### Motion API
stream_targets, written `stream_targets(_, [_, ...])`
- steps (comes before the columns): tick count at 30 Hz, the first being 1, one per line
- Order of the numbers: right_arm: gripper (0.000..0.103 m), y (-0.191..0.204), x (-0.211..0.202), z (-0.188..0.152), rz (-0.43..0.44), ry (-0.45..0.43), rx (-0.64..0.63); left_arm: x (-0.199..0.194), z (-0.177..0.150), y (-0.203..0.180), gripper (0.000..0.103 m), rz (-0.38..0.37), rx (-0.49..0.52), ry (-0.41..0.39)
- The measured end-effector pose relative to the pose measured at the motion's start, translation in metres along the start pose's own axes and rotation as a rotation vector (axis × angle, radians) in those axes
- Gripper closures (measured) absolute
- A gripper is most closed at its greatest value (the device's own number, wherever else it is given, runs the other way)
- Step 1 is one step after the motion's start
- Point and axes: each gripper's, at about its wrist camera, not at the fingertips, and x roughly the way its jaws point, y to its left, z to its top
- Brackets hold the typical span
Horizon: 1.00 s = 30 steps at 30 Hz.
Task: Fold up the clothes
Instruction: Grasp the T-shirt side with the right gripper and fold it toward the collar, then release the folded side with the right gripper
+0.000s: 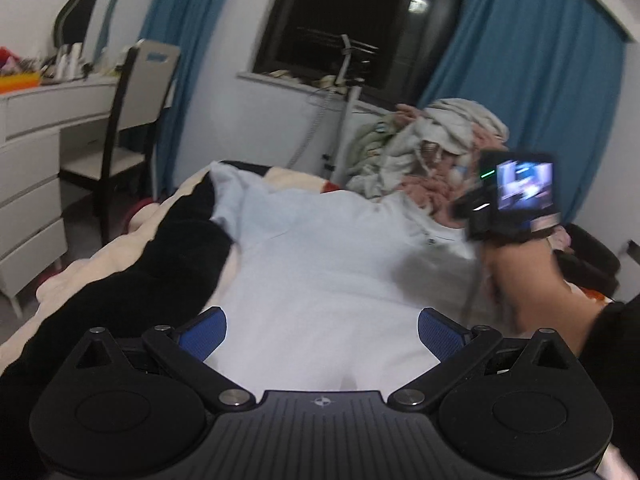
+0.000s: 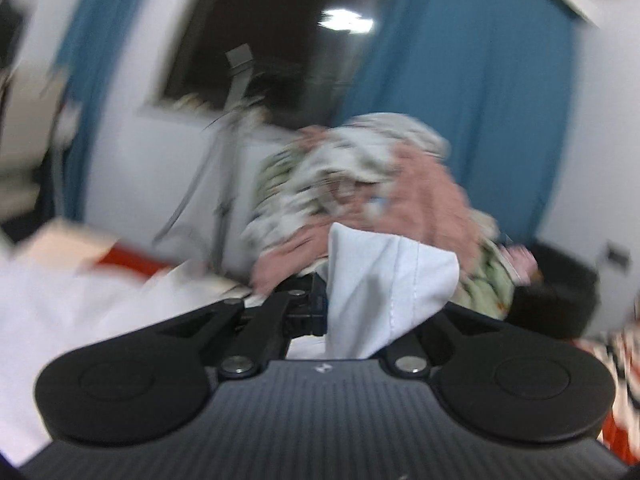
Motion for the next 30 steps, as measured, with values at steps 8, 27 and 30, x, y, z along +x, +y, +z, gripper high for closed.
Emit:
stream_targets(8, [0.093, 0.106, 0.046, -0.033, 0.155, 0.137, -0.115, 0.046, -0.005, 0.02, 0.0, 0.026, -0.056, 0.087])
stream_targets(27, [0.022, -0.012, -0.166, -0.002, 0.36, 0.106, 0.309, 0.01, -0.011, -0.037, 0.0, -0.062, 0.125, 0.022])
stream_targets(30, [0.022, -0.039, -0.221, -0.014, 0.346, 0.101, 0.309, -0.01, -0.014, -0.045, 0.0, -0.082, 0.142, 0.002])
